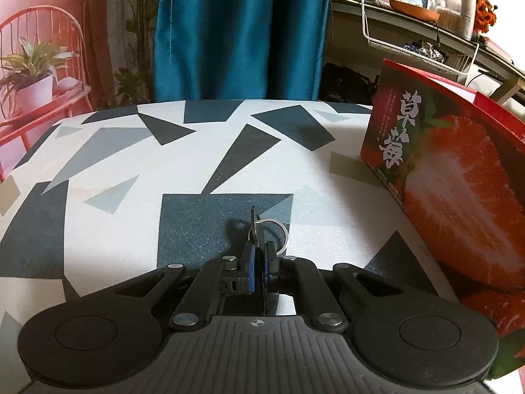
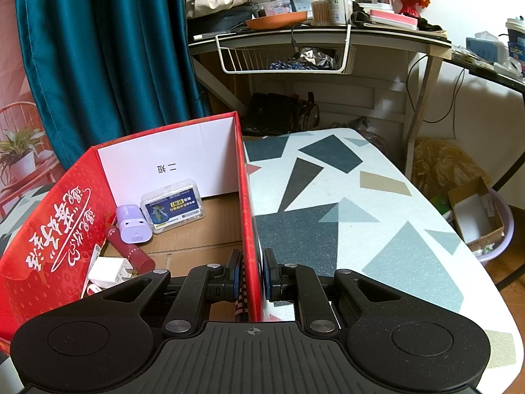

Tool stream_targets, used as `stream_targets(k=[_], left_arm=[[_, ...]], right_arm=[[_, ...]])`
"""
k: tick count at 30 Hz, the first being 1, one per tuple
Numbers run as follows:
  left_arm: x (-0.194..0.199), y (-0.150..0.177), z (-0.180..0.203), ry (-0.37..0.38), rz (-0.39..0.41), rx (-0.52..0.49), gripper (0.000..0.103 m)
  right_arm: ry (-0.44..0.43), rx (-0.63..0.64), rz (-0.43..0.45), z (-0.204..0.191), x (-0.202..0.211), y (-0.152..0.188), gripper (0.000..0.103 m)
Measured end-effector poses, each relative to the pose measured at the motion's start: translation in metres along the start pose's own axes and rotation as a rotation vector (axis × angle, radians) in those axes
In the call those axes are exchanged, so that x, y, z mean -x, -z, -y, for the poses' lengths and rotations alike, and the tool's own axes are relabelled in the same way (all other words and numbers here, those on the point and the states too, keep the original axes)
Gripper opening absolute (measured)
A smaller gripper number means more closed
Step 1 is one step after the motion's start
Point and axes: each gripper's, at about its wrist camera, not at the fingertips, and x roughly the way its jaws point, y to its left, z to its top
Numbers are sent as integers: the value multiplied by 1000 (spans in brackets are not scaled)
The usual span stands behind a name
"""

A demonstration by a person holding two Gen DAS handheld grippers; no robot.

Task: Organize rigid objects
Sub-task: 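Carry the key with the left gripper into the red box and release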

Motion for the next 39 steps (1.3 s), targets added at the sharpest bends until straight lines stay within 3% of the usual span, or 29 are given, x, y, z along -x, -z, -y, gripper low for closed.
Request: stream_targets(k=[14, 18, 22, 27, 31, 35, 39], left_arm=[[6, -22, 11, 46, 36, -57, 3], [9, -29, 11, 63, 45, -30, 3], [18, -48, 16, 92, 99, -35, 3], [34, -90, 32, 200, 175, -53, 3], [39, -120, 63, 310, 206, -131, 3], [29, -140, 98, 397, 196, -196, 3], [4, -141, 128, 403, 136, -255, 3]], right_arm=[[-2, 0, -2, -1, -1, 0, 14], [-3, 0, -2, -1, -1, -1, 14], [-2, 0, -1, 0, -1, 0, 14], [-2, 0, -1, 0, -1, 0, 14], [-1, 0, -2, -1, -2, -1, 14], [-3, 1, -1, -1, -2, -1, 14], [-3, 2, -2, -1, -1, 0, 14]])
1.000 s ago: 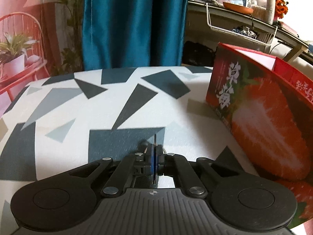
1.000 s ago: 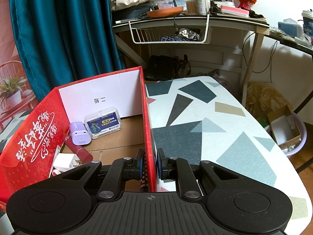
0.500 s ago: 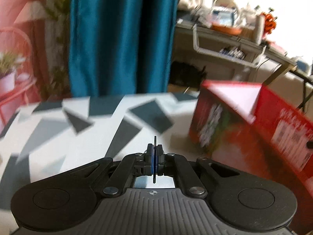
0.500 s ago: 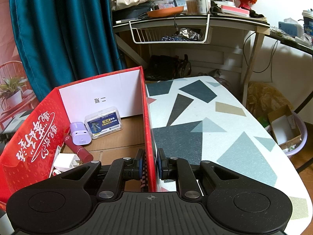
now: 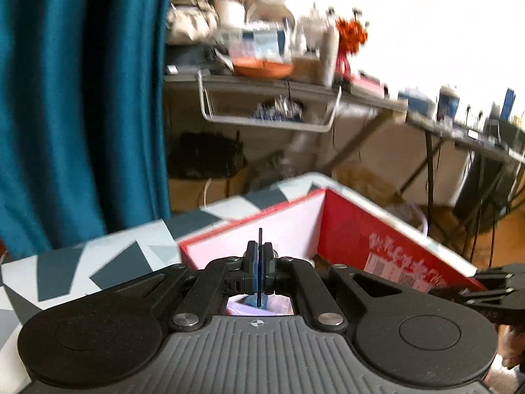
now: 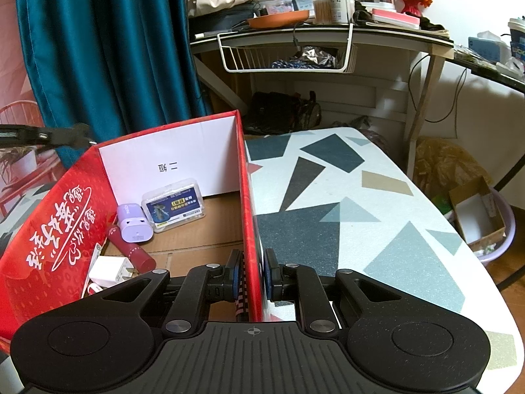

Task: Organize rigid objects
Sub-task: 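Carry the key with the left gripper into the red box and release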

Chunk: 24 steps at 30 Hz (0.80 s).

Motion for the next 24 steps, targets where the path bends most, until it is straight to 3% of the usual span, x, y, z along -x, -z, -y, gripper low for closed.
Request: stream_targets(k=[4, 11, 18, 24], left_arm=[[-27, 10, 5, -18, -69, -29, 1], [-47, 8, 7, -52, -117, -40, 1], [-37, 6, 0, -103, -133, -44, 2], [-20, 4, -9, -123, -120, 8, 3]], right_arm=[[-5, 0, -3, 0, -1, 1, 14], [-9, -6, -4, 1, -1, 1, 14], [-7, -13, -11, 2, 0, 1, 14], [2, -16, -29, 1, 4, -1, 15]])
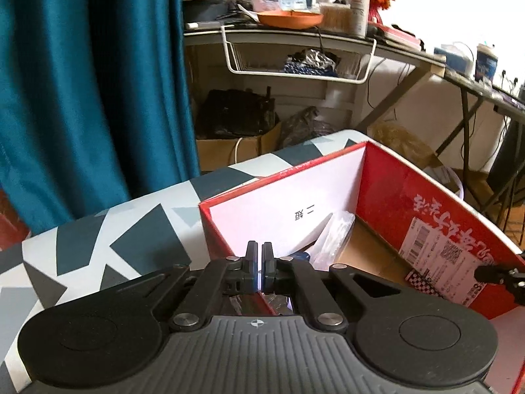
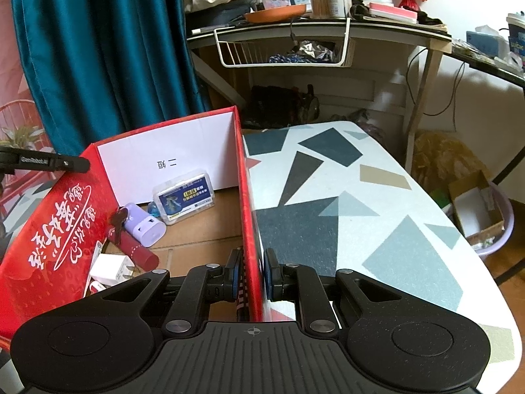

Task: Organize rigid objects

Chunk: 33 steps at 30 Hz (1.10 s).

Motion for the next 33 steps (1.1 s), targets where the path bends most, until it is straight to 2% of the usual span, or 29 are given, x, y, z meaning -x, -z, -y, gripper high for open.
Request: stream_targets(k=[1, 3, 4, 5, 7, 9, 13, 14, 15, 17, 19, 20, 25, 28, 33], left_arm=[[5, -1, -2, 4, 2, 12, 6], [16, -2, -3, 15, 9, 27, 27], [22, -3, -3, -2, 12, 34, 67], [30, -4, -2, -25, 25, 39, 93], [51, -4, -3, -36, 85, 43, 96], [70, -6, -5, -65, 96, 64, 98], [113, -6, -9, -144, 126, 121, 103], [125, -5, -9, -160, 141, 128, 103], [138, -4, -9, -185, 155, 135, 103], [163, -2, -6, -277, 180, 160, 103], [186, -3, -2, -395, 170, 187, 103], [197, -3, -1, -431, 160, 197, 103], [256, 13, 2, -424, 234, 254, 103], [286, 24, 13, -467, 256, 271, 103], [332, 43, 45, -582, 304, 222, 103]], right_arm=[[1, 0, -3, 0, 1, -1, 15], [-4, -4, 0, -1, 5, -4, 19], [-2, -1, 2, -2, 6, -6, 21], [0, 6, 5, -3, 9, -9, 23], [5, 14, 15, -5, 14, -15, 34], [-3, 15, 23, -6, 21, -23, 56], [-34, 29, 49, -15, 42, -43, 86], [-41, 33, 56, -19, 48, -48, 99], [-46, 35, 63, -22, 54, -53, 103], [-69, 28, 73, -31, 69, -66, 103], [-80, 18, 78, -40, 83, -78, 103], [-81, 18, 86, -46, 92, -84, 103], [-114, 82, 147, -80, 137, -96, 103], [-141, 98, 179, -96, 163, -97, 103], [-178, 112, 207, -115, 206, -86, 103]])
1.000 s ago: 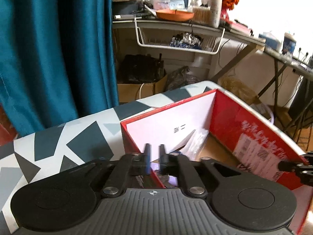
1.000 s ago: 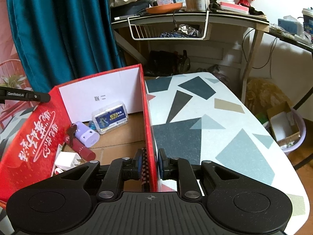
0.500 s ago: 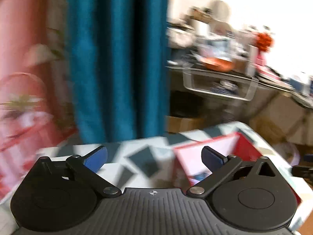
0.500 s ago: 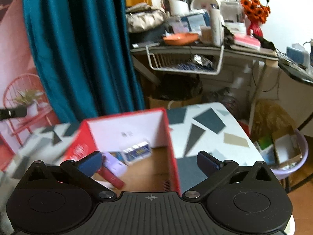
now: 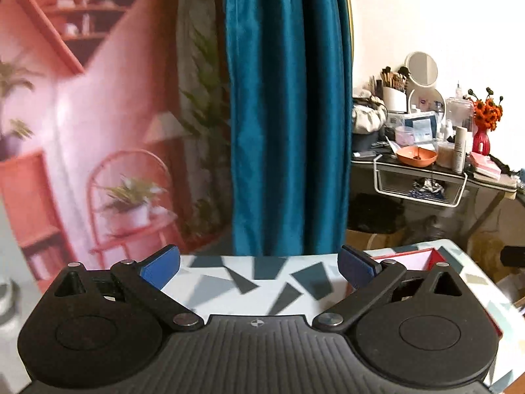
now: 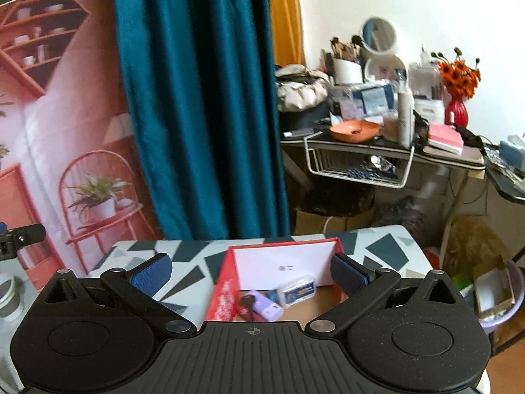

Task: Organize rigid objects

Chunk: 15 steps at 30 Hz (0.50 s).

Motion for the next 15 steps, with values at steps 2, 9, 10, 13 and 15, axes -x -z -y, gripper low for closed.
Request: stream_targets(k=[2, 9, 10, 13, 15], left_arm=[[16, 3, -1, -18, 9, -5, 103], [53, 13, -8, -21, 4, 20, 103], [57, 15, -8, -22, 4, 19, 103], [58, 16, -5, -22, 12, 13, 103], [60, 17, -6, -24, 18, 17, 103]], right_arm=[[3, 13, 1, -9, 13, 3, 103], [4, 17, 13, -32, 59, 21, 103], [6, 13, 23, -33, 67, 24, 103], [5, 13, 41, -36, 83, 28, 103], [13, 19, 52, -38, 89, 29, 103]])
